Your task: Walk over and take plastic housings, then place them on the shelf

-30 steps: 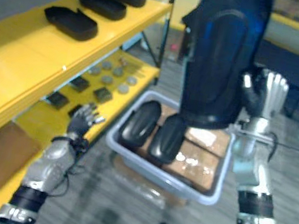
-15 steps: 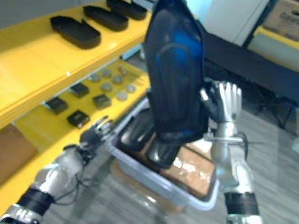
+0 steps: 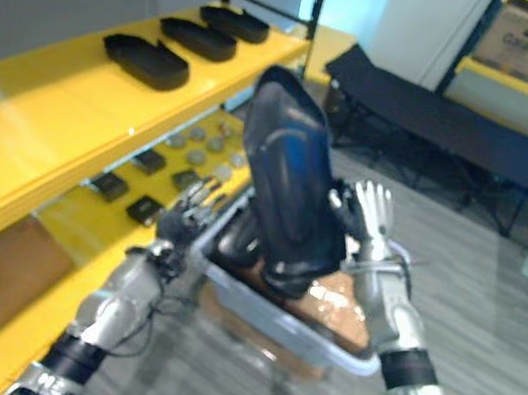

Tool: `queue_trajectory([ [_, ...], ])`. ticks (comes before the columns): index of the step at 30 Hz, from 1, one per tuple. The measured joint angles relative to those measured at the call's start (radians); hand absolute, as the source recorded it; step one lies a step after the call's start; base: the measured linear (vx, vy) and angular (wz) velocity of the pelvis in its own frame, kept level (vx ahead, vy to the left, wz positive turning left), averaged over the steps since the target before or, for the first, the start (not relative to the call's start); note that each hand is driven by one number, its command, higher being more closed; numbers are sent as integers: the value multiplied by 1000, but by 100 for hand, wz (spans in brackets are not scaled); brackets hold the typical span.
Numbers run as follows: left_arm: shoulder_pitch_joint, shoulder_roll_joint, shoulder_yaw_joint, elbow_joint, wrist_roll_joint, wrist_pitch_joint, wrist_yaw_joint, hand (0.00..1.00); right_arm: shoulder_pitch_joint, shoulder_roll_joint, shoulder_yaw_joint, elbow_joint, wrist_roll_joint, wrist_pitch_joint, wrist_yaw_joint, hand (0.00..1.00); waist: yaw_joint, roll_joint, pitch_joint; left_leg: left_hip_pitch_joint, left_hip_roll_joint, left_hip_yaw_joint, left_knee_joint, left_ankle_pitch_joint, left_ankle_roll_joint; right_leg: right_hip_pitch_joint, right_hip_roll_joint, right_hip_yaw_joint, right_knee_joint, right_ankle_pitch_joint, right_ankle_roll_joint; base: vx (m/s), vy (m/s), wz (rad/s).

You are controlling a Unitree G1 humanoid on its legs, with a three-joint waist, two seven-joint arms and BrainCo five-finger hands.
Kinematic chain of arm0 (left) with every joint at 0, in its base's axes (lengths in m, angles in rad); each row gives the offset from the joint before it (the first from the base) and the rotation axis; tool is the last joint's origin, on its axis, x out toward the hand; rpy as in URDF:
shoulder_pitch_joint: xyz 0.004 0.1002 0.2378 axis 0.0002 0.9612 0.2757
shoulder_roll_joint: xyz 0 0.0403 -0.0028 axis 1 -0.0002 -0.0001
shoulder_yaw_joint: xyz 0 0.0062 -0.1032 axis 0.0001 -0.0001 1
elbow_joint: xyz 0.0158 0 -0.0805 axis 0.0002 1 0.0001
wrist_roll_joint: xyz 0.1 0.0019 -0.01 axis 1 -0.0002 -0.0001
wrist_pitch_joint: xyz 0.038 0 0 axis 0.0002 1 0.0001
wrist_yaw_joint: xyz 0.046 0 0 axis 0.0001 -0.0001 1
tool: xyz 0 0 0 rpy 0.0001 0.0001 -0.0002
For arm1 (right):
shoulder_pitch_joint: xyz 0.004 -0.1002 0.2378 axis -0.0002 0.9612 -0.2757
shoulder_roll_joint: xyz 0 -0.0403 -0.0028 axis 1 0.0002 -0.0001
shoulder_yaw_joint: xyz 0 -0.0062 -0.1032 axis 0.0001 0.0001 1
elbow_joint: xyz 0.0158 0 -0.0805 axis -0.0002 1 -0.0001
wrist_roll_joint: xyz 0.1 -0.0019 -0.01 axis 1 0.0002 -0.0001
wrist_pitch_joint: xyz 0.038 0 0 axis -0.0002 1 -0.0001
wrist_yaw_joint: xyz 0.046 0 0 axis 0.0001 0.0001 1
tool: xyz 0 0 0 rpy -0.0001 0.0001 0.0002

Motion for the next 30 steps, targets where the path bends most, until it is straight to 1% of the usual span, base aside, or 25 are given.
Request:
queue_trajectory([
  [2, 5, -1, -27, -8, 73, 1, 0, 0, 0, 0, 12, 18, 0, 2, 0, 100, 1, 0, -16, 0, 0, -1, -1, 0, 0, 0, 0, -1, 0, 0, 0, 0, 0, 0],
  [5, 6, 0, -51, -24, 116, 5, -13, 0, 0, 2, 15, 17, 0, 1, -1, 100, 5, 0, -16, 0, 0, -1, 0, 0, 0, 0, 0, -1, 0, 0, 0, 0, 0, 0],
  [6, 6, -1, -62, -25, 124, 15, -28, 0, 0, 2, 16, 17, 0, 1, -1, 100, 7, 0, -16, 0, 0, -1, 0, 1, 1, 0, 0, -1, 0, 0, 0, 0, 0, 0],
  [8, 9, -1, -87, -25, 151, 37, -35, 0, -2, 2, 18, 17, 1, 1, -1, 100, 9, 0, -16, 0, 0, -2, 0, 1, 0, 0, 0, -1, 0, 0, 0, 0, 0, 0],
  [10, 20, -1, -111, -25, 159, 45, -37, 0, -11, 2, 33, 17, 1, 4, -1, 100, 9, 0, -16, 0, 0, -2, 0, 2, 0, 0, 1, -1, 0, 0, 0, 0, 0, 0],
  [14, 23, -5, -147, -25, 160, 60, -37, 0, -22, 2, 48, 17, 3, 16, 0, 100, 22, 0, -16, 0, -1, -3, -1, 2, -1, 0, 3, -2, 0, 0, -1, 0, 0, 0],
  [18, 26, -5, -172, -25, 160, 67, -36, 0, -45, 8, 79, 17, 21, 18, 2, 100, 22, 0, -16, 0, -3, -4, -2, 4, -1, 0, 2, -2, 0, 0, -1, 0, 0, 0],
  [21, 34, -11, -176, -25, 159, 78, -34, 0, -53, 31, 81, 17, 22, 15, 5, 100, 22, 0, -16, 0, -3, -4, -2, 4, -1, 0, 2, -2, 0, 0, -1, 0, 0, 0],
  [25, 42, -9, -206, -19, 157, 80, -8, 0, -53, 44, 116, 17, 21, 8, 23, 100, 22, 0, -16, 0, -4, -4, -2, 4, -1, 0, 2, -1, 0, 1, -2, 0, 0, 0],
  [27, 42, -16, -214, -8, 149, 80, 16, 0, -45, 62, 130, 22, 21, -14, 25, 100, 21, 0, -16, 0, -3, -4, -2, 5, -1, 0, 2, -1, 0, 1, -2, 0, 0, 0],
  [30, 44, -25, -213, 29, 147, 77, 66, 0, -34, 78, 130, 31, 19, -27, 22, 100, 21, 0, -16, 1, -3, -3, -2, 5, -1, 0, 2, 1, 0, 1, -2, 0, 0, 0],
])
